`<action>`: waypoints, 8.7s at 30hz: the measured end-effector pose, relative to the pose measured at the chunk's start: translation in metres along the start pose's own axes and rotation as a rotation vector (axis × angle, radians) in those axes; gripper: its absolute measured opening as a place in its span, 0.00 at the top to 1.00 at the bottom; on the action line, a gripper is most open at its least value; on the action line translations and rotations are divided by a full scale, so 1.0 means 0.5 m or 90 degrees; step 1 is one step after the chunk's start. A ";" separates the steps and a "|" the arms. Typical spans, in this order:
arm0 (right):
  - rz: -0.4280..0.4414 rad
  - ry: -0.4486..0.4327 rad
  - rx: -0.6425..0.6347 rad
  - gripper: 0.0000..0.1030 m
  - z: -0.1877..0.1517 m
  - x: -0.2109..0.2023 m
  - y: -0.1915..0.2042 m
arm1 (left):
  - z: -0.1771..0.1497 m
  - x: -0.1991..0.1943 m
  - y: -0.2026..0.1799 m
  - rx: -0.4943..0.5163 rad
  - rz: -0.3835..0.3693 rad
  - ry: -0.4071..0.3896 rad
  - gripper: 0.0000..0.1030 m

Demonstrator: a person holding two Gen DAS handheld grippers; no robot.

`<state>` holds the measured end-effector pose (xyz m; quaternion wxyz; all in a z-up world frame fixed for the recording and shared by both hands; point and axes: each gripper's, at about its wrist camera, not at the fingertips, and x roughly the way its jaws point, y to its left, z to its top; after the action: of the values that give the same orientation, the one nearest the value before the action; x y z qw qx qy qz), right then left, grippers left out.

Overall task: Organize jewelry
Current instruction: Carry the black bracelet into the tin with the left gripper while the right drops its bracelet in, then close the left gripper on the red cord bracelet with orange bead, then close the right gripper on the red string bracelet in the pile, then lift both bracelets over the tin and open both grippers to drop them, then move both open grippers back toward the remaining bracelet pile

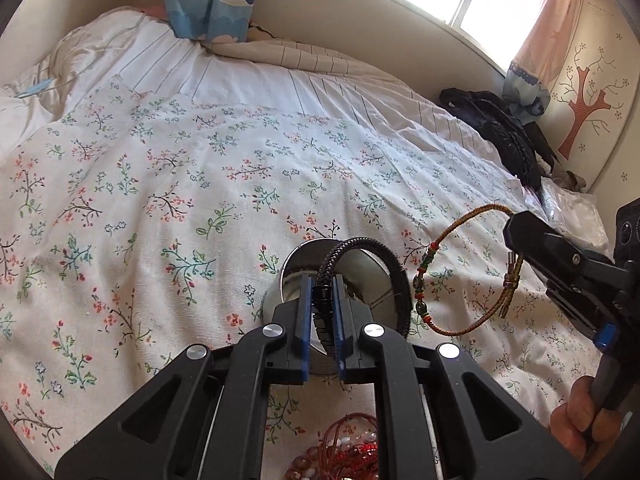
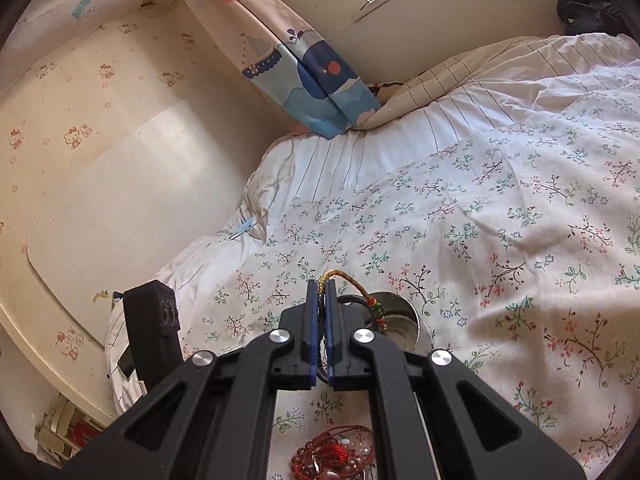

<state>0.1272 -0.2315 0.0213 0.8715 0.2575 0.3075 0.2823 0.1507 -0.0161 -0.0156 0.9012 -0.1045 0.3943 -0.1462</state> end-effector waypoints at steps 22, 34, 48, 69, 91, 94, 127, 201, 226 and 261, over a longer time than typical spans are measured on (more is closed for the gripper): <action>-0.094 0.051 0.027 0.62 -0.023 0.056 -0.063 | -0.005 -0.053 0.052 -0.048 0.038 -0.034 0.89; -0.168 0.041 0.036 0.44 -0.055 -0.032 -0.069 | -0.086 -0.065 0.008 0.018 0.018 0.058 0.72; -0.161 0.036 0.067 0.34 -0.078 -0.070 -0.080 | -0.136 0.020 -0.025 0.084 0.018 0.179 0.72; -0.151 0.141 0.038 0.31 -0.145 -0.037 -0.059 | -0.091 -0.126 0.020 -0.032 -0.092 0.000 0.96; -0.090 0.302 -0.191 0.58 -0.229 0.145 0.109 | -0.075 -0.180 0.086 -0.110 -0.103 -0.094 0.96; -0.096 0.317 -0.199 0.83 -0.237 0.151 0.106 | -0.075 -0.179 0.087 -0.109 -0.102 -0.093 0.96; -0.086 0.289 -0.183 0.77 -0.219 0.128 0.099 | -0.075 -0.176 0.092 -0.113 -0.098 -0.094 0.96; 0.002 0.096 0.039 0.97 -0.047 0.077 -0.059 | 0.017 -0.037 0.025 -0.078 -0.033 -0.075 0.64; -0.100 0.150 -0.090 0.38 -0.080 0.110 -0.016 | 0.000 -0.072 -0.024 0.030 0.092 -0.120 0.42; -0.205 0.233 -0.121 0.27 -0.202 0.017 -0.002 | -0.127 -0.067 0.010 0.069 0.182 0.045 0.28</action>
<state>0.0646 -0.1988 -0.0510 0.8554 0.0668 0.4688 0.2098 0.0828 -0.0044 -0.0370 0.9028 0.0069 0.4281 -0.0409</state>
